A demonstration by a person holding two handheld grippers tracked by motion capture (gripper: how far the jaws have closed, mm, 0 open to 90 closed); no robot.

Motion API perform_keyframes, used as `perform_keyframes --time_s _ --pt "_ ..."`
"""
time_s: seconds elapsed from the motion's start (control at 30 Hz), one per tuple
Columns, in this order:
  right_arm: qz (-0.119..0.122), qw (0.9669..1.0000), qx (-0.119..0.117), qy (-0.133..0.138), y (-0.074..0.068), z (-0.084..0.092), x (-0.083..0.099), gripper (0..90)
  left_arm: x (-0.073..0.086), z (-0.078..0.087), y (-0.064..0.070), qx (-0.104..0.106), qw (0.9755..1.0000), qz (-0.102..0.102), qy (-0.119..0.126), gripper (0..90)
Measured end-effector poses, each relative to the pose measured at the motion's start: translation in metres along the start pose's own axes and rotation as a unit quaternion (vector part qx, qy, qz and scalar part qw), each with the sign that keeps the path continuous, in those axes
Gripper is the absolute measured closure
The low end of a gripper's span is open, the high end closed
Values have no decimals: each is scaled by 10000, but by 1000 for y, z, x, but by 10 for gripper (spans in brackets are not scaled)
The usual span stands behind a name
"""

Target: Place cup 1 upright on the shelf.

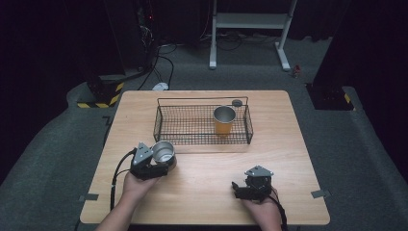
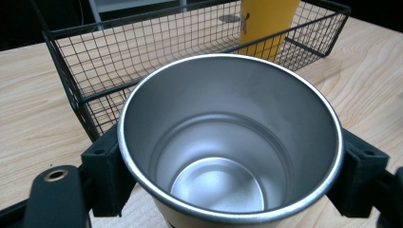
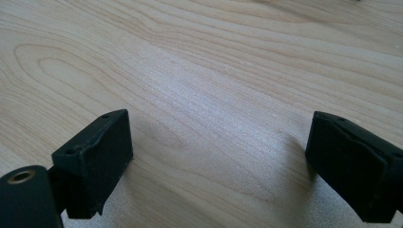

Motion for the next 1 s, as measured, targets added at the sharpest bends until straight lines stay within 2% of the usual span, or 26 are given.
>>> perform_keyframes --time_s 0.3,0.53,0.8,1.0 --pt "-3 10000 2 -2 0 0 0 83 -13 5 -1 -29 9998 141 137 187" --pt "-2 10000 0 -1 0 0 0 83 -29 11 0 -65 9996 120 237 188" --pt "-2 10000 -1 -1 0 0 0 84 -45 8 0 -120 9993 180 320 187" --pt "12 10000 1 2 0 0 0 84 -53 -2 0 -96 9992 269 288 187"
Point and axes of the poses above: each handheld gripper's, and its own axes: z roughly backward along the jaws, x roughly out of its underside, y roughly to its right, the point moved 7 cm from there along -z, roughly forward along the jaws, and after that the axes turned 10 degrees about -x, right-handed, at the moved point
